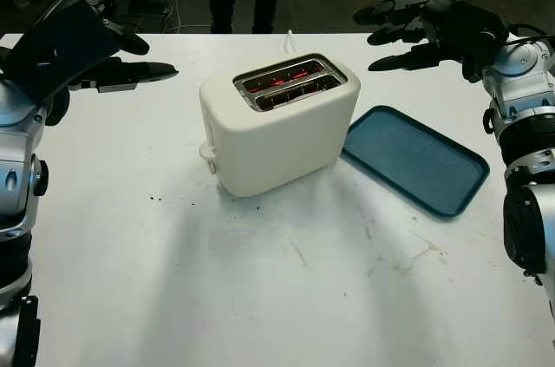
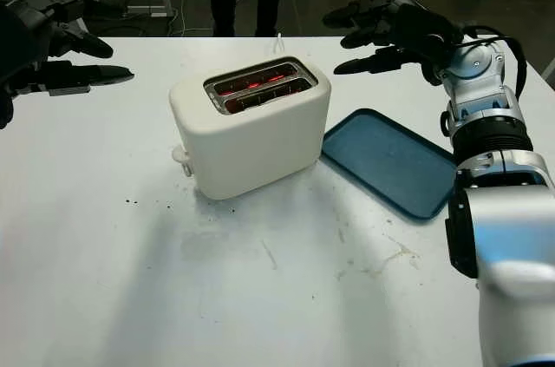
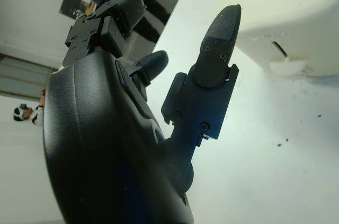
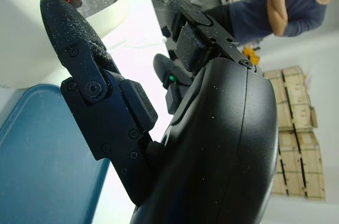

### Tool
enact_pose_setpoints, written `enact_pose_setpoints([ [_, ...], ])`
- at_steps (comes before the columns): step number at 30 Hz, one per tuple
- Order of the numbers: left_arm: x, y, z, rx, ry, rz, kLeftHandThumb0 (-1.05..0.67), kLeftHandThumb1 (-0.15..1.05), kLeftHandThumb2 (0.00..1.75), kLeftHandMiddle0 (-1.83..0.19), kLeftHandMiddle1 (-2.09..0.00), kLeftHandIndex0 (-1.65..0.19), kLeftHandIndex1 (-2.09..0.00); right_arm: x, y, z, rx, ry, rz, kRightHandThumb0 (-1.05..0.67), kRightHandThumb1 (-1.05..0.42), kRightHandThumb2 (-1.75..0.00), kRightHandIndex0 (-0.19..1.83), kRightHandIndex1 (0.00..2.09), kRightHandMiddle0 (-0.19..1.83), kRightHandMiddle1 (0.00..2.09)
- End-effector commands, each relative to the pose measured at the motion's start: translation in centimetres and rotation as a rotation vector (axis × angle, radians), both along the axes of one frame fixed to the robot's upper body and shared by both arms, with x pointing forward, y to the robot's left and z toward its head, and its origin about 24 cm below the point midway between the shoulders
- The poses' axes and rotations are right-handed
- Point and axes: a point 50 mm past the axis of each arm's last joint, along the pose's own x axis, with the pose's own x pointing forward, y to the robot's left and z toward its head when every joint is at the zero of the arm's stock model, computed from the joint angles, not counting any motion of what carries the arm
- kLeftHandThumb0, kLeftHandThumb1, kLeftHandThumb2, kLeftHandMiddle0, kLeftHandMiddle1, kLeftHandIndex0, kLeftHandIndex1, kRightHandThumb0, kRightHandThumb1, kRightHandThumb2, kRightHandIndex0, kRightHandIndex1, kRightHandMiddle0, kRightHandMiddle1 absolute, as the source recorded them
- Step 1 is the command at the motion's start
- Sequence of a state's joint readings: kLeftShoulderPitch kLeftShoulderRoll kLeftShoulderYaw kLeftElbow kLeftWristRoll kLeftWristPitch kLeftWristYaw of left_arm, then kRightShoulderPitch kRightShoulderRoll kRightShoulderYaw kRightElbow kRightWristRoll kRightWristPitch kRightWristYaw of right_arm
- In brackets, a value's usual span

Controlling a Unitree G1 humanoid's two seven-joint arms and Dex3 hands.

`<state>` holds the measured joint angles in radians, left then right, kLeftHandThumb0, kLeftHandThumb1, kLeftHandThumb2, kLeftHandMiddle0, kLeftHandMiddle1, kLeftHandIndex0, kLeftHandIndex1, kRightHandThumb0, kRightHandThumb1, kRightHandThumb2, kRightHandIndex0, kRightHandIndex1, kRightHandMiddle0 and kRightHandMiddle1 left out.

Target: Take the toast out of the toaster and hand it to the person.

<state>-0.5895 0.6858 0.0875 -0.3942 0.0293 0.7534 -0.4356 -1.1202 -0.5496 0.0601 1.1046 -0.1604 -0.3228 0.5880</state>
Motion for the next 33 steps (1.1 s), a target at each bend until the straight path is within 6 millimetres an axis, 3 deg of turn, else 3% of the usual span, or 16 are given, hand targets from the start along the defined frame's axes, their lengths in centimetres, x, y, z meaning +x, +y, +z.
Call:
enact_pose_setpoints([
  [1, -0.06, -0.07, 0.57, -0.001, -0.021, -0.004, -0.36, 0.82, 0.00, 0.00, -1.28, -0.10, -0.82, 0.03, 0.13, 0.62, 0.011, -0.020, 0.004, -0.77, -0.70, 0.00, 0.36, 0.57, 0.61, 0.00],
  [24, 0.03, -0.06, 0.41, 0.001, -0.020, 0.000, -0.37, 0.82, 0.00, -0.01, -1.31, -0.11, -0.83, 0.00, 0.09, 0.54, 0.001, -0.028, 0.002, -0.83, -0.72, 0.00, 0.38, 0.58, 0.62, 0.00],
  [33, 0.08, -0.18, 0.62, -0.003, -0.019, -0.009, -0.37, 0.82, 0.00, 0.00, -1.28, -0.10, -0.82, 0.03, 0.26, 0.89, 0.007, -0.029, 0.015, -0.78, -0.71, 0.00, 0.37, 0.59, 0.62, 0.00],
])
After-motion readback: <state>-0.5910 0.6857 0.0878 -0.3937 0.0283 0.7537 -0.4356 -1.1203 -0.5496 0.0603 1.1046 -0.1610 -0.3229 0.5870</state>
